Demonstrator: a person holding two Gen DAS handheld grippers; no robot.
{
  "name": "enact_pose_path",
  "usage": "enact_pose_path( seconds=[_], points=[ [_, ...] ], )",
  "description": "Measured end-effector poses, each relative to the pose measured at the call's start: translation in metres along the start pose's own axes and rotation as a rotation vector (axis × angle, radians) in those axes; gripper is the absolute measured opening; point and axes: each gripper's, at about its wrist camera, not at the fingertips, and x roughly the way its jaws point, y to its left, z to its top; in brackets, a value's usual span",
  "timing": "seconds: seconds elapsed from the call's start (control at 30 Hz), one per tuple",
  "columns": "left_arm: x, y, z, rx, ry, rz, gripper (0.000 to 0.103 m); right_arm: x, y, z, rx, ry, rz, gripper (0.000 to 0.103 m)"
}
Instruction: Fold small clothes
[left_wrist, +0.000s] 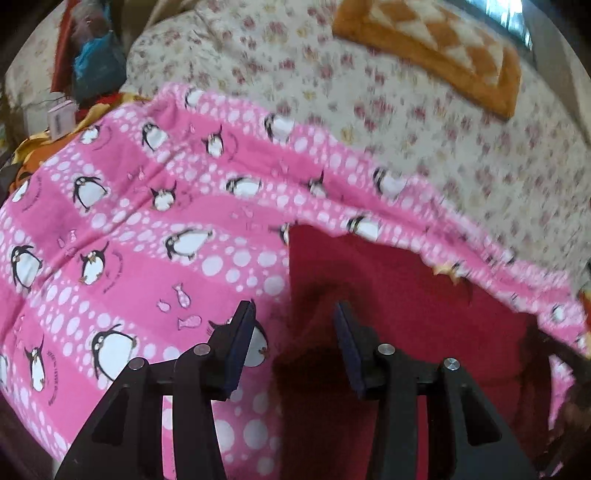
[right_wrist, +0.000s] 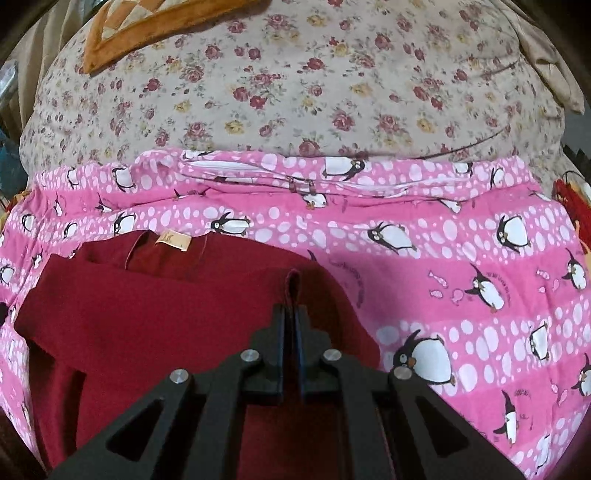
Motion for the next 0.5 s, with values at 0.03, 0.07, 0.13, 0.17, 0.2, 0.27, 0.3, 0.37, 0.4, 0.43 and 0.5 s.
enact_pose_path(
  seconds=[0.03, 0.07, 0.13, 0.17, 0.2, 0.27, 0.3, 0.37, 0.4, 0.43, 0.5],
  points=[
    [0.006, 0.001, -0.002, 0.007, 0.020, 0.032, 0.024, 0.001, 0.000, 0.000, 0.001, 0.004, 0.001, 0.006],
    [0.015, 0.005, -0.007, 0.013, 0.046, 0.075, 0.024, 0.002, -0.001, -0.001, 0.006, 0.013, 0.007, 0.006],
    [0.025, 0.016, -0.015, -0.002, 0.082, 0.073, 0.025, 0.004, -0.001, -0.002, 0.020, 0.029, 0.033, 0.015],
    [0.027, 0.023, -0.019, -0.023, 0.093, 0.050, 0.026, 0.005, 0.000, -0.003, 0.020, 0.036, 0.047, 0.017],
    [0.026, 0.028, -0.020, -0.044, 0.092, 0.027, 0.027, 0.007, 0.002, -0.004, 0.013, 0.045, 0.058, 0.020],
    [0.021, 0.030, -0.020, -0.056, 0.091, 0.009, 0.027, 0.008, 0.007, -0.004, 0.001, 0.058, 0.074, 0.030],
    [0.019, 0.030, -0.020, -0.059, 0.086, 0.006, 0.027, 0.009, 0.010, -0.003, 0.003, 0.066, 0.084, 0.045],
    [0.014, 0.028, -0.022, -0.060, 0.081, 0.006, 0.027, 0.006, 0.011, -0.003, 0.017, 0.063, 0.102, 0.053],
    [0.011, 0.027, -0.022, -0.061, 0.078, 0.005, 0.027, 0.004, 0.011, -0.003, 0.020, 0.057, 0.104, 0.053],
    [0.008, 0.026, -0.022, -0.065, 0.069, 0.003, 0.027, 0.000, 0.011, -0.003, 0.021, 0.052, 0.104, 0.054],
    [0.001, 0.024, -0.019, -0.079, 0.043, -0.011, 0.027, -0.006, 0.010, -0.004, 0.021, 0.040, 0.107, 0.056]
  ],
)
